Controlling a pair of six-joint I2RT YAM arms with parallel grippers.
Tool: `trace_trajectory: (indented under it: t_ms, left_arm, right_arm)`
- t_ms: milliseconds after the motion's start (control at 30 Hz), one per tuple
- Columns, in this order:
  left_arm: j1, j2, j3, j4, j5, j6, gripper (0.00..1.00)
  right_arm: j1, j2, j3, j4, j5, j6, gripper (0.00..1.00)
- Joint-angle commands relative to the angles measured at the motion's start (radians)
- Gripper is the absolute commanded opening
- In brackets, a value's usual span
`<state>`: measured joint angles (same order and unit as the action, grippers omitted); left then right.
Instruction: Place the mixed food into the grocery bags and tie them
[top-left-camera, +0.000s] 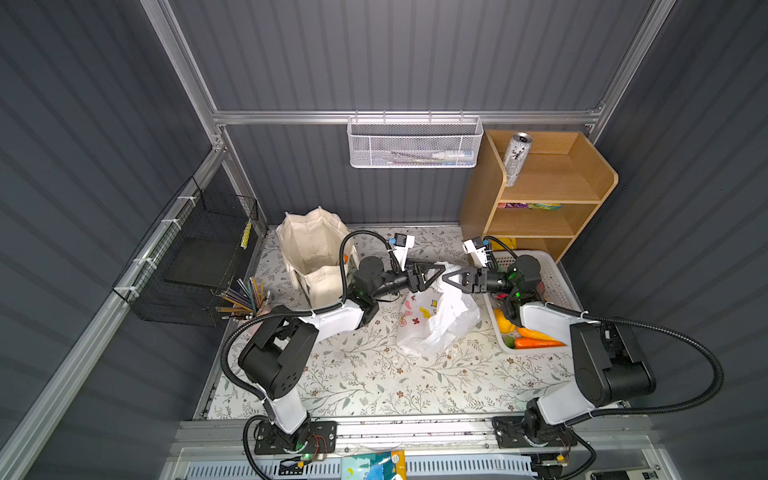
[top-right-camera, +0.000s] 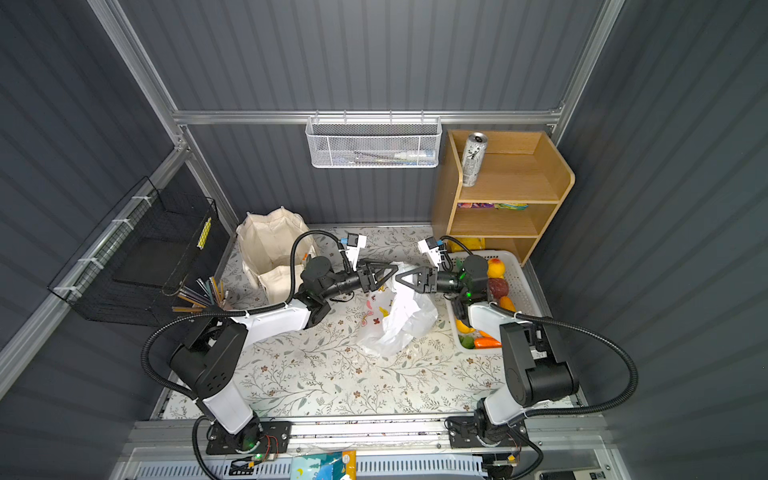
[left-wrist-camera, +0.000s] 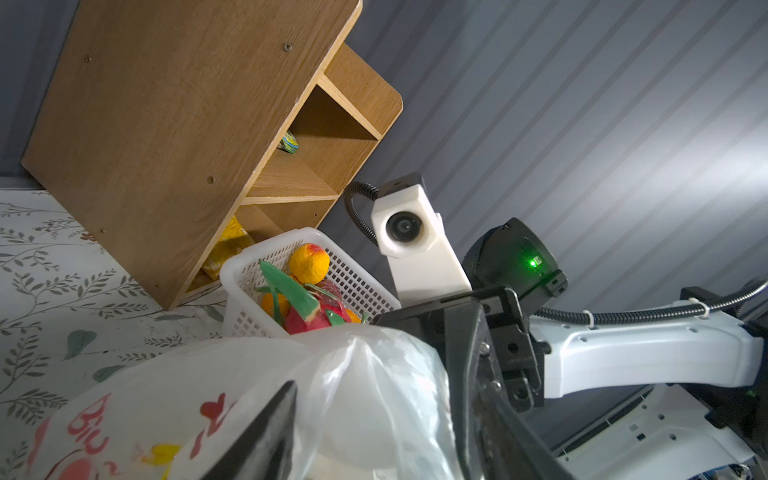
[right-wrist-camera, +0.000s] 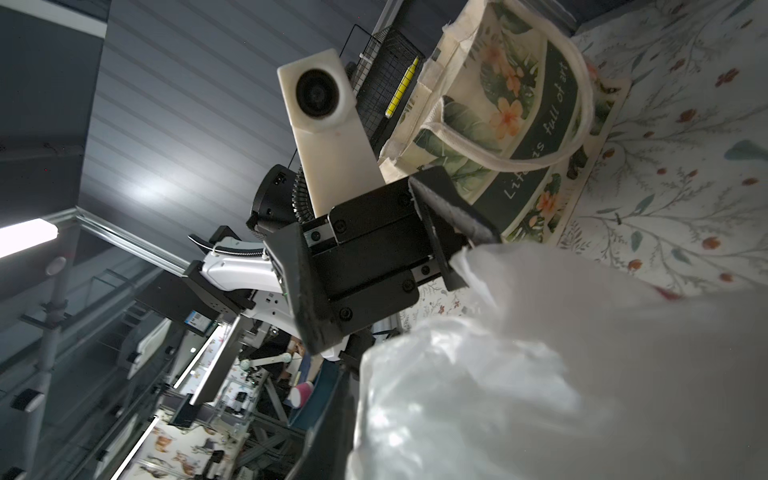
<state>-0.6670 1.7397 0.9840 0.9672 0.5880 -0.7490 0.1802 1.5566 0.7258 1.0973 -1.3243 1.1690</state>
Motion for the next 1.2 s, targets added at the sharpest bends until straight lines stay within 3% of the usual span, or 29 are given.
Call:
trace_trajectory:
  t_ms: [0,100,200,333,500,600,733,933,1167]
  left_arm:
    - [-0.005,0.011,-0.009,0.056,0.030,-0.027,0.66]
    - [-0.004,-0.027,-0.049,0.035,-0.026,-0.005,0.65]
    - [-0.003,-0.089,-0.083,-0.089,-0.137,0.073,0.65]
    - [-0.003,-0.125,-0.117,-0.119,-0.184,0.099,0.64]
    - [-0.004,-0.140,-0.147,-0.091,-0.185,0.097,0.60]
    - [-0.005,-0.140,-0.142,-0.109,-0.175,0.109,0.53]
    - [-0.009,-0.122,-0.116,-0.181,-0.190,0.123,0.52]
    - [-0.034,-0.075,-0.042,-0.275,-0.197,0.161,0.57]
    - [-0.051,0.000,0.022,-0.197,-0.181,0.132,0.58]
  right_arm:
    - [-0.005,0.010,0.008,0.022,-0.007,-0.007,0.30]
    - [-0.007,0.008,0.008,0.021,-0.004,-0.007,0.29]
    - [-0.011,0.001,0.001,0.022,-0.003,-0.006,0.14]
    - [-0.018,-0.004,0.001,0.019,-0.001,-0.006,0.18]
    - [-0.024,-0.009,-0.006,0.018,0.004,-0.007,0.20]
    - [-0.025,-0.012,-0.015,0.020,0.005,-0.007,0.11]
    - [-0.025,-0.014,-0.018,0.022,0.005,-0.007,0.00]
    - [-0.026,-0.017,-0.023,0.024,0.004,-0.007,0.00]
    - [-0.025,-0.027,-0.055,0.032,0.002,-0.008,0.00]
